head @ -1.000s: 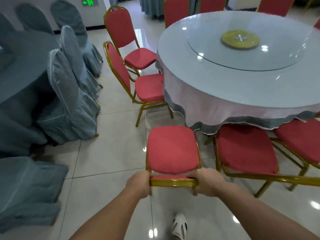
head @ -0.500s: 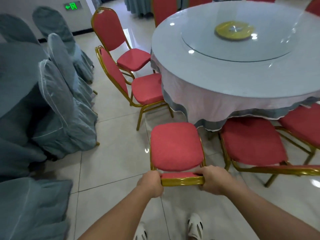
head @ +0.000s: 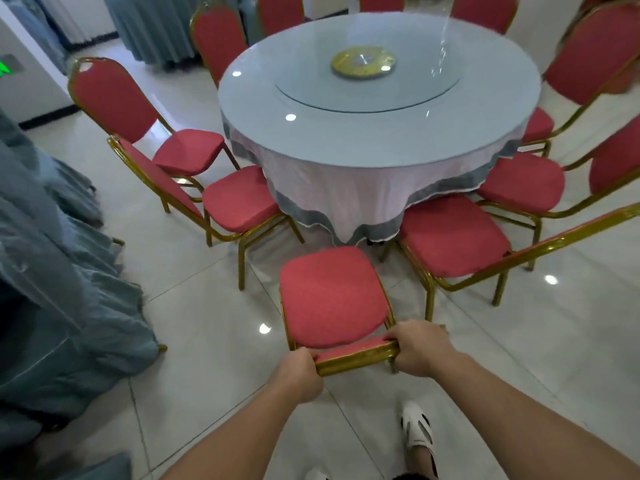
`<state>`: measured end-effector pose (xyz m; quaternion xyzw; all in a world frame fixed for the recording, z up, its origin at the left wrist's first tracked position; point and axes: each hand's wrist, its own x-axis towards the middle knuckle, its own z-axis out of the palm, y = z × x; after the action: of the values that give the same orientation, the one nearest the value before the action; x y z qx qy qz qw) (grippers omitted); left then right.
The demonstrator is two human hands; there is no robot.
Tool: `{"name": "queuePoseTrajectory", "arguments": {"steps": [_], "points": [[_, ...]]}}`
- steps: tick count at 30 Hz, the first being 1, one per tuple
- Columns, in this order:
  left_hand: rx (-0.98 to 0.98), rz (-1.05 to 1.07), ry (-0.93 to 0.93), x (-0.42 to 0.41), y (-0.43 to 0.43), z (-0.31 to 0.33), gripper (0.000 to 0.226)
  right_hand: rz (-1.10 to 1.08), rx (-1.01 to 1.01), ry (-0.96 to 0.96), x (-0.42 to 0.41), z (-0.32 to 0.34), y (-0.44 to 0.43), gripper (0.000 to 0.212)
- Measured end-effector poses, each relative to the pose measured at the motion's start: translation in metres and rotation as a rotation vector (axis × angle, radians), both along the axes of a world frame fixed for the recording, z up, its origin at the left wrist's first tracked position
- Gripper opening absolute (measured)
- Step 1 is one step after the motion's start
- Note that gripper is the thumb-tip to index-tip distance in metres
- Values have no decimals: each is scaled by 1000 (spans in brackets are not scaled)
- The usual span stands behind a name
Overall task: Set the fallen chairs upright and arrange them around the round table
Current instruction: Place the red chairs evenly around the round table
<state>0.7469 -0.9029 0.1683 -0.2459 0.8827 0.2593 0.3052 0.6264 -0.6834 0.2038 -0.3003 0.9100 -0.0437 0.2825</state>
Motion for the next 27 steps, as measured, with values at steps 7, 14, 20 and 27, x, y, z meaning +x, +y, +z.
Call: {"name": "queuePoseTrajectory", "arguments": {"steps": [7, 14, 20, 27], "points": [[-12, -77, 33, 3, -53, 6, 35, -113, -45, -71, 35, 4, -35, 16], [-49, -139, 56, -28, -80, 10, 32, -157, -80, -66, 27, -2, -56, 20], [-46, -164, 19, -52, -102, 9, 37, -134, -97, -139, 5, -9, -72, 23], [-45, -184, 13, -105, -137, 2, 35, -129, -138, -123, -42, -19, -103, 16]]}}
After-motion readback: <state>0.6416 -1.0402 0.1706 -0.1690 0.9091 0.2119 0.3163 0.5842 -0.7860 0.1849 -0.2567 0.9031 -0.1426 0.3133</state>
